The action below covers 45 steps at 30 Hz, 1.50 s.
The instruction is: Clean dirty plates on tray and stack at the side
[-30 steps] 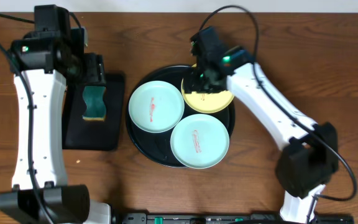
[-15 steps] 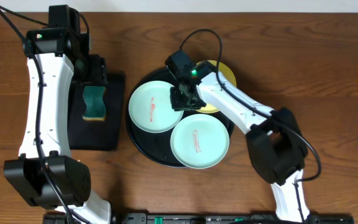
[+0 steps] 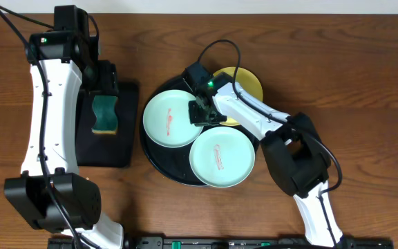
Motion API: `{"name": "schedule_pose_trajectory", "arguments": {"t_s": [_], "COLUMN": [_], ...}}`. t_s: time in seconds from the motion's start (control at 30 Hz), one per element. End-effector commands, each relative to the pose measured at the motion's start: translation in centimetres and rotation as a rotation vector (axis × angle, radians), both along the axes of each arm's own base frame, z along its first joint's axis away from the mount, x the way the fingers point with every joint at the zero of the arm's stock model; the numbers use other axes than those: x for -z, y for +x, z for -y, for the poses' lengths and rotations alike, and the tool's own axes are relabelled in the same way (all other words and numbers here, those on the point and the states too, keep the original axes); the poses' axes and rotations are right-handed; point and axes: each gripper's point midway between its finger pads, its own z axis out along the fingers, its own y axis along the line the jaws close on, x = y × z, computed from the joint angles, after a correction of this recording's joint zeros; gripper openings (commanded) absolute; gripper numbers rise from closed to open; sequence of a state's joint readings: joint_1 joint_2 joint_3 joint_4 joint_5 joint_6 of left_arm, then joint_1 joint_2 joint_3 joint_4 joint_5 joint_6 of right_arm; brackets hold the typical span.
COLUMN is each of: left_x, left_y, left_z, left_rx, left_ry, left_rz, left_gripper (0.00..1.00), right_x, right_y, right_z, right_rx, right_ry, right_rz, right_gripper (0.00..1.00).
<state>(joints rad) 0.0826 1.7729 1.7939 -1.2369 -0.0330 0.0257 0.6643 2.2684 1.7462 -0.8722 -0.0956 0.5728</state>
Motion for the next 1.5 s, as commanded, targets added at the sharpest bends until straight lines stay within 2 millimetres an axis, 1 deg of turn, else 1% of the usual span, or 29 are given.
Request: {"name": "schedule_pose_trajectory", "arguments": {"t_s": [0.0, 0.17, 0.23, 0.33, 0.37, 0.47, 0.53, 0.67, 0.77, 0.83, 0.9, 1.03, 1.17, 1.27, 1.37, 1.47], "left_x": [-0.7, -0.7, -0.7, -0.6, -0.6, 0.0, 0.8, 2.5, 3.9, 4.9, 6.0, 8.7, 11.7, 13.8, 15.2, 16.3], "left_y": [0.3, 0.3, 0.3, 0.3, 0.2, -0.2, -0.6, -1.2, -1.3, -1.1, -0.9, -0.7, -0.3, 0.0, 0.2, 0.2], "left_z": [-0.3, -0.3, -0.3, -0.3, -0.5, -1.1, -1.7, -2.4, -2.8, -2.6, -1.8, -1.8, -2.4, -3.1, -3.8, -4.2], "left_rx": [-0.010, -0.010, -0.010, -0.011, -0.016, -0.034, -0.054, -0.089, -0.105, -0.067, 0.011, 0.054, 0.057, 0.053, 0.040, 0.043], "left_ry": [0.013, 0.013, 0.013, 0.013, 0.012, 0.009, 0.000, -0.051, -0.100, -0.136, -0.177, -0.188, -0.183, -0.183, -0.186, -0.190], "left_rz": [0.024, 0.023, 0.023, 0.021, 0.017, -0.010, -0.037, -0.080, -0.095, -0.106, -0.125, -0.193, -0.252, -0.280, -0.297, -0.309], "left_gripper": [0.75, 0.75, 0.75, 0.75, 0.75, 0.74, 0.74, 0.71, 0.69, 0.68, 0.68, 0.68, 0.67, 0.64, 0.59, 0.57], "right_x": [1.0, 1.4, 1.4, 1.4, 1.4, 1.4, 1.4, 1.4, 1.4, 1.4, 1.4, 1.4, 1.5, 1.5, 1.6, 1.6], "right_y": [-0.1, 0.3, 0.6, 0.9, 0.9, 0.9, 1.0, 1.0, 1.0, 1.0, 1.0, 0.9, 0.9, 0.8, 0.8, 0.8], "right_z": [-0.6, -0.8, -0.7, -0.7, -0.7, -0.7, -0.6, -0.6, -0.6, -0.6, -0.6, -0.5, -0.5, -0.4, -0.4, -0.4], "right_rx": [-0.012, -0.011, -0.008, -0.014, -0.014, -0.029, -0.029, -0.037, -0.037, -0.037, -0.037, -0.038, -0.038, -0.038, -0.038, -0.038], "right_ry": [-0.016, -0.015, -0.023, -0.023, -0.024, -0.026, -0.032, -0.037, -0.037, -0.037, -0.037, -0.039, -0.041, -0.042, -0.043, -0.042], "right_rz": [0.007, 0.018, 0.035, 0.047, 0.047, 0.053, 0.057, 0.061, 0.061, 0.061, 0.061, 0.058, 0.055, 0.054, 0.053, 0.054], "right_gripper": [0.21, 0.20, 0.15, 0.03, 0.01, 0.01, 0.01, 0.01, 0.01, 0.01, 0.01, 0.01, 0.01, 0.01, 0.01, 0.01]}}
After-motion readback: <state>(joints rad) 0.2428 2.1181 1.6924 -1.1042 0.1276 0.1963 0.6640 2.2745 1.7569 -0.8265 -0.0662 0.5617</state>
